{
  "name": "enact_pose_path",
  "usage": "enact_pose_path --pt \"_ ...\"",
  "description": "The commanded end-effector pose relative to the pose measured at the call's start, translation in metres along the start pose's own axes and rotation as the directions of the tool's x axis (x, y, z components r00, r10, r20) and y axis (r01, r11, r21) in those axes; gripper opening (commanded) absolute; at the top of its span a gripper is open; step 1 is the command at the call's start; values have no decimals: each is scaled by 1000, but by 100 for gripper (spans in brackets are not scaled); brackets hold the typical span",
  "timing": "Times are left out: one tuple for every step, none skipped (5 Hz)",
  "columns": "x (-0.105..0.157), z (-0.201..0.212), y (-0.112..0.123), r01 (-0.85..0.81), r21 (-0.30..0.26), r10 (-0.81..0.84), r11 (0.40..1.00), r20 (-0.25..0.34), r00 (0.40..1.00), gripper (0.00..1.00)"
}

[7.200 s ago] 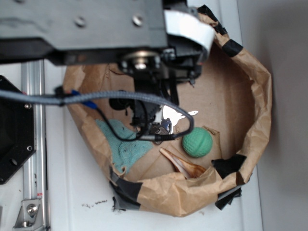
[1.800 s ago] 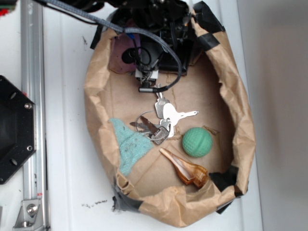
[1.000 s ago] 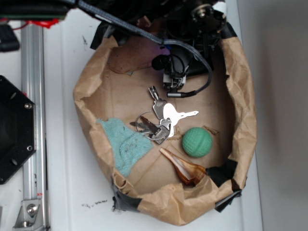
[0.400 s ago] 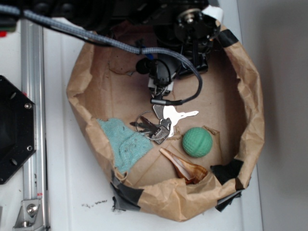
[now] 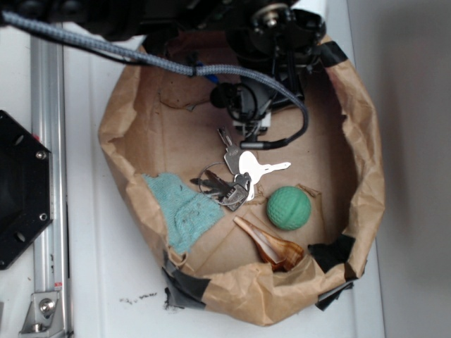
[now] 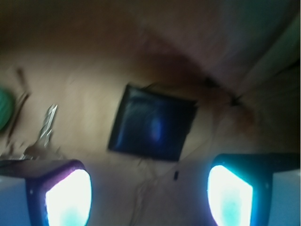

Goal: Grab the black box.

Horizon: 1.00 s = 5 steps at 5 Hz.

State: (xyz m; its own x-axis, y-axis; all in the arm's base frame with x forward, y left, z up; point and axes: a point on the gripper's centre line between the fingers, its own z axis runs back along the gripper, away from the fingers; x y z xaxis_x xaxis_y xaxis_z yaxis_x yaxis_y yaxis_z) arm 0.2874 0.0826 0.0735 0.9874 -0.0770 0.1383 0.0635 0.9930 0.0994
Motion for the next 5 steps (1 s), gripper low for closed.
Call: enact_pose_path --pt "15 -33 -11 -64 -12 64 998 -7 998 100" --pt "21 -50 -18 25 -68 -29 997 -56 998 100" --pt "28 -58 -19 -51 -117 42 992 -82 996 100" --pt "26 -73 -17 -86 -144 65 986 -144 987 100" --pt "24 -74 -16 -97 -165 71 981 -160 985 100"
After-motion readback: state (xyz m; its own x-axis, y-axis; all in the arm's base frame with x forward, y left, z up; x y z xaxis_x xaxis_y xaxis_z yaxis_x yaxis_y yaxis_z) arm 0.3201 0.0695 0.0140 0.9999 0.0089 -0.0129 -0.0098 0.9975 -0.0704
